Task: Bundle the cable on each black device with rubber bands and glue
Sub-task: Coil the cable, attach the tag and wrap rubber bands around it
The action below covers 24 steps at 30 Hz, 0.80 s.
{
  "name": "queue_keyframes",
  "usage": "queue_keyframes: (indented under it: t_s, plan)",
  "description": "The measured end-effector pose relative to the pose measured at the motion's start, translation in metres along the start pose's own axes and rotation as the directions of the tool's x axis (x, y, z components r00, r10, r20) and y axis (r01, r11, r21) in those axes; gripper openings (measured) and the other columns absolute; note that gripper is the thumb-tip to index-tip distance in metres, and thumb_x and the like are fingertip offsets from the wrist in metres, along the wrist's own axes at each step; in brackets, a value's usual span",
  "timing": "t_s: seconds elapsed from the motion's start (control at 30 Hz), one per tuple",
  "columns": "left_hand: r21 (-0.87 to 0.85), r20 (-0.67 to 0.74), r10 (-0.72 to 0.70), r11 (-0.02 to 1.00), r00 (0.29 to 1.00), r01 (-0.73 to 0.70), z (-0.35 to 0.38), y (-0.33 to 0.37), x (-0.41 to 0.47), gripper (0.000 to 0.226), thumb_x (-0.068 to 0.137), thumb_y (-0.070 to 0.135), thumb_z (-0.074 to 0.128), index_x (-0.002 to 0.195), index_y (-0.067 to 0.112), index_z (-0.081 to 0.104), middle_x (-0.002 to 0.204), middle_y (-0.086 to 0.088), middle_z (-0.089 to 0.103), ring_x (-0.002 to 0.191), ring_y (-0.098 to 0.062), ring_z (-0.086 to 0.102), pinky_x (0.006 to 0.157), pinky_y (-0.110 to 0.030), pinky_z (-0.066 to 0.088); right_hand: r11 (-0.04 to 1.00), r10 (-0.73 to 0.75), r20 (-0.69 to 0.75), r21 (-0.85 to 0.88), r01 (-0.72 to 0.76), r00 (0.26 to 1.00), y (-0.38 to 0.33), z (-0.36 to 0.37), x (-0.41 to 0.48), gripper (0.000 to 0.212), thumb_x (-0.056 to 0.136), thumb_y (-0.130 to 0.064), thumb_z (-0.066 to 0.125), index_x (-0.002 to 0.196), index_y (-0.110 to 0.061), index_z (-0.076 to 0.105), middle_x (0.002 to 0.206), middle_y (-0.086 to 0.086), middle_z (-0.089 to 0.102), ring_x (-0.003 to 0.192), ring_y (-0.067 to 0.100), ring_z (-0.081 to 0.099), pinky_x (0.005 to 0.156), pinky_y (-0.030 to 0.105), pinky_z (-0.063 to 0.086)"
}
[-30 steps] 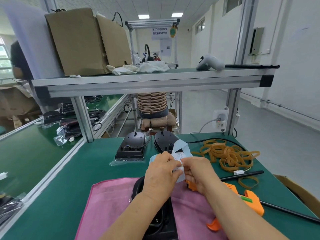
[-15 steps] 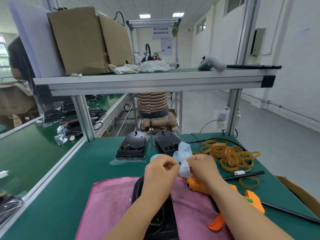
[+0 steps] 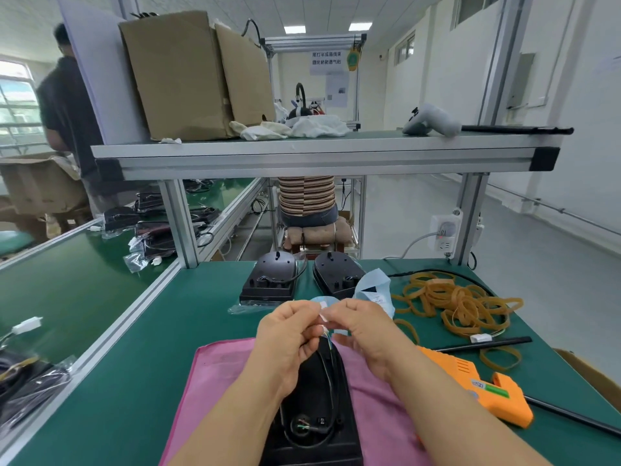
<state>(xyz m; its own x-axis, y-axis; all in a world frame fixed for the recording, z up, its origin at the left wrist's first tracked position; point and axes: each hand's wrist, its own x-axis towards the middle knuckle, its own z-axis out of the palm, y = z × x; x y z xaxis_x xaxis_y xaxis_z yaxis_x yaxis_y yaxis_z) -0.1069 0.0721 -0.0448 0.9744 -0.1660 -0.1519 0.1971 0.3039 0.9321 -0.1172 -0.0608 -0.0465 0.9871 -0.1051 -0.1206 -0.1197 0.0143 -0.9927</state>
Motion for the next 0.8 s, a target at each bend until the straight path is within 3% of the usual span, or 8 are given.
queue_keyframes:
  t_s: [0.07, 0.17, 0.3, 0.4, 0.5, 0.67, 0.73, 0.8]
  plan:
    - [0.126, -0.015, 0.04, 0.991, 0.999, -0.038, -0.007, 0.0, -0.001, 0.007, 0.089, 0.01, 0.066, 0.083, 0.013, 0.067, 0.066, 0.0, 0.068, 0.051, -0.004, 0.055, 0.05, -0.017, 0.047, 0.999, -0.032, -0.046, -0.028, 0.031, 0.998, 0.002, -0.001, 0.001, 0.005, 0.082, -0.011, 0.07, 0.078, -0.01, 0.067, 0.08, 0.007, 0.063, 0.082, 0.017, 0.056, 0.079, 0.031, 0.049]
    - [0.34, -0.029, 0.167, 0.929, 0.986, -0.147, -0.02, 0.003, 0.001, 0.013, 0.088, 0.018, 0.07, 0.075, 0.015, 0.067, 0.066, 0.003, 0.065, 0.049, -0.003, 0.048, 0.052, -0.017, 0.043, 0.983, -0.031, -0.061, -0.185, 0.019, 0.998, 0.0, -0.005, 0.003, 0.009, 0.078, -0.01, 0.072, 0.082, -0.002, 0.069, 0.079, 0.005, 0.063, 0.077, 0.015, 0.054, 0.076, 0.031, 0.048]
    - [0.685, 0.157, 0.218, 0.678, 0.963, -0.266, -0.032, 0.013, 0.003, 0.013, 0.08, 0.03, 0.077, 0.07, 0.022, 0.072, 0.067, 0.013, 0.066, 0.056, 0.004, 0.053, 0.062, -0.017, 0.044, 0.919, -0.022, 0.024, -0.393, 0.029, 0.999, -0.005, -0.005, 0.0, 0.018, 0.073, -0.015, 0.073, 0.084, -0.001, 0.07, 0.081, 0.011, 0.068, 0.075, 0.015, 0.054, 0.072, 0.031, 0.046]
    - [0.774, 0.157, 0.235, 0.574, 0.959, -0.267, -0.037, 0.015, 0.003, 0.016, 0.077, 0.025, 0.078, 0.065, 0.019, 0.07, 0.072, 0.011, 0.068, 0.059, 0.003, 0.056, 0.063, -0.019, 0.046, 0.911, -0.03, 0.058, -0.41, 0.051, 0.998, 0.002, -0.001, -0.001, 0.008, 0.074, -0.013, 0.072, 0.081, -0.008, 0.073, 0.084, 0.004, 0.073, 0.077, 0.01, 0.06, 0.077, 0.028, 0.051]
    - [0.703, 0.0, 0.272, 0.684, 0.962, -0.193, -0.043, 0.006, 0.001, 0.023, 0.078, 0.018, 0.075, 0.058, 0.012, 0.065, 0.072, 0.006, 0.066, 0.066, -0.009, 0.057, 0.073, -0.032, 0.051, 0.923, -0.064, -0.018, -0.382, 0.052, 0.998, 0.013, 0.0, 0.002, 0.015, 0.083, -0.01, 0.066, 0.091, -0.022, 0.07, 0.091, -0.007, 0.071, 0.082, 0.005, 0.062, 0.07, 0.018, 0.048]
    - [0.549, -0.103, 0.225, 0.825, 0.969, -0.133, -0.04, -0.023, -0.01, 0.043, 0.074, 0.018, 0.071, 0.044, 0.019, 0.04, 0.057, 0.005, 0.041, 0.057, -0.014, 0.035, 0.06, -0.03, 0.031, 0.817, -0.108, -0.048, -0.573, 0.062, 0.993, 0.036, 0.002, 0.005, 0.025, 0.084, -0.008, 0.057, 0.099, -0.025, 0.066, 0.094, -0.007, 0.065, 0.084, 0.008, 0.058, 0.08, 0.024, 0.049]
    - [0.494, -0.173, 0.182, 0.866, 0.968, -0.074, -0.038, -0.034, -0.01, 0.038, 0.074, 0.016, 0.071, 0.045, 0.011, 0.048, 0.062, 0.01, 0.053, 0.056, -0.013, 0.044, 0.058, -0.033, 0.039, 0.805, -0.114, -0.036, -0.589, 0.071, 0.993, 0.04, 0.002, 0.004, 0.024, 0.084, -0.011, 0.058, 0.1, -0.027, 0.066, 0.092, -0.007, 0.063, 0.08, 0.006, 0.056, 0.075, 0.021, 0.046]
    - [0.533, -0.253, 0.182, 0.846, 0.95, -0.02, -0.037, -0.039, -0.009, 0.023, 0.073, 0.019, 0.072, 0.056, 0.005, 0.065, 0.083, 0.019, 0.064, 0.069, 0.0, 0.059, 0.067, -0.031, 0.049, 0.801, -0.126, -0.024, -0.592, 0.087, 0.992, 0.042, 0.0, 0.005, 0.023, 0.085, -0.014, 0.059, 0.101, -0.027, 0.066, 0.092, -0.008, 0.063, 0.078, 0.005, 0.054, 0.074, 0.019, 0.045]
